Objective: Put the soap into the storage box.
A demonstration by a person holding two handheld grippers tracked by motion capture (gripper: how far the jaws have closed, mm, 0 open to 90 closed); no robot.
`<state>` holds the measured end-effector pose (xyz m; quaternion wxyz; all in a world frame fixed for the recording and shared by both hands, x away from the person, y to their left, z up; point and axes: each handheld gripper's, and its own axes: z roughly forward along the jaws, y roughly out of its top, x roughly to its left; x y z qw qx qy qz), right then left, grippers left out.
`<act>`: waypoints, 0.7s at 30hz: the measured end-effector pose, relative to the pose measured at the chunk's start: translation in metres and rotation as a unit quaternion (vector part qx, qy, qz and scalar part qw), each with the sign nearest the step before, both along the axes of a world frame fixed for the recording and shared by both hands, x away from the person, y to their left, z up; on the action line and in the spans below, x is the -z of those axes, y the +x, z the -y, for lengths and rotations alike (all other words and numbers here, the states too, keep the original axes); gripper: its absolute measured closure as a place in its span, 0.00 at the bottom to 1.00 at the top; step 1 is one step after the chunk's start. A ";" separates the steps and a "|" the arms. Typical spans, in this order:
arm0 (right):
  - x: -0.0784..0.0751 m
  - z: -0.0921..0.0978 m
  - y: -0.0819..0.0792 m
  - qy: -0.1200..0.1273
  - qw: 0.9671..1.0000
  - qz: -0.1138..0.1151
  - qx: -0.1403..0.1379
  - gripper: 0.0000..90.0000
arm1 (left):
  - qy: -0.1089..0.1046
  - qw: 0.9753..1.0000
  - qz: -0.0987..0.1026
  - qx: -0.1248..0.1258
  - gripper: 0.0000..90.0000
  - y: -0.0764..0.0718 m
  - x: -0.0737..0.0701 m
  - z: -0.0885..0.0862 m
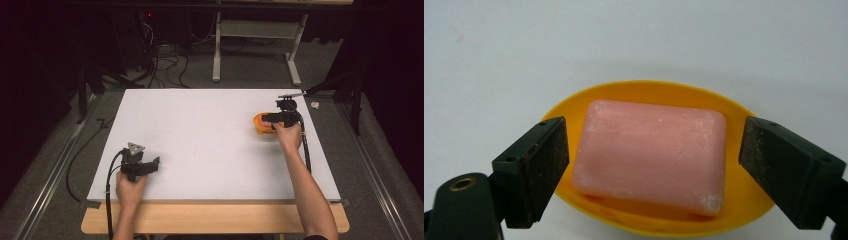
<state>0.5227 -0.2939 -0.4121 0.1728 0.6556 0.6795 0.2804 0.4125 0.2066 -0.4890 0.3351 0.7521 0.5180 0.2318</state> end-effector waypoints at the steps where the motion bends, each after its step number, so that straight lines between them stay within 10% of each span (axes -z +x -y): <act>1: -0.001 0.000 -0.001 0.000 1.000 0.001 0.000 0.15 | 0.000 1.000 0.001 0.000 0.25 0.000 0.000 0.000; 21: -0.023 0.009 -0.033 0.001 0.999 0.043 -0.019 0.18 | 0.000 1.000 0.001 -0.001 0.25 0.000 0.000 0.000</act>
